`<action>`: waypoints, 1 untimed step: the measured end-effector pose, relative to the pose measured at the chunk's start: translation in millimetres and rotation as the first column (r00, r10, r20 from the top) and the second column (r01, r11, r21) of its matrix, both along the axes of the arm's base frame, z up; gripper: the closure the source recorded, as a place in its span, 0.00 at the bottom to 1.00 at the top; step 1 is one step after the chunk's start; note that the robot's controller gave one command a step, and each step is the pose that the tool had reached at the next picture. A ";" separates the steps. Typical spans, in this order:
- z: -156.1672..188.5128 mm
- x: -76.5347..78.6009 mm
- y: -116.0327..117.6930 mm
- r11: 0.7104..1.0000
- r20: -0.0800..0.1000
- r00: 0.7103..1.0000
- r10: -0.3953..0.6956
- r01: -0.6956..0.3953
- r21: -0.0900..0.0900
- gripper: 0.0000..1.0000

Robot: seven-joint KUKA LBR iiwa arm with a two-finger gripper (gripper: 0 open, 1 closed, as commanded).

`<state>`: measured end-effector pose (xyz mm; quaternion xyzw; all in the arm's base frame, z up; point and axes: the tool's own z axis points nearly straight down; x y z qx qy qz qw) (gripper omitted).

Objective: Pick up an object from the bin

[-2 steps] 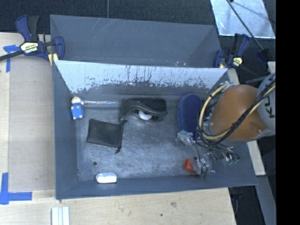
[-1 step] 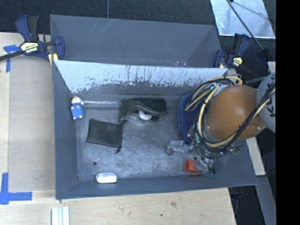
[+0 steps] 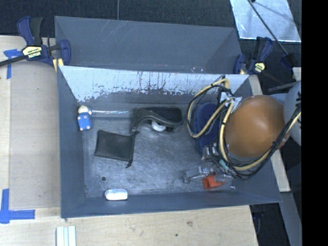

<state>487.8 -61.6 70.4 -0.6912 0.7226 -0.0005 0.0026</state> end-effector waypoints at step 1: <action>2.5 1.5 -2.1 1.000 0.003 1.000 -0.005 0.005 -0.004 1.00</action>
Offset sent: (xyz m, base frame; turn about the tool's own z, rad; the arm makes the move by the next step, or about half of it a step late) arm 0.0000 0.0000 0.0000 0.0000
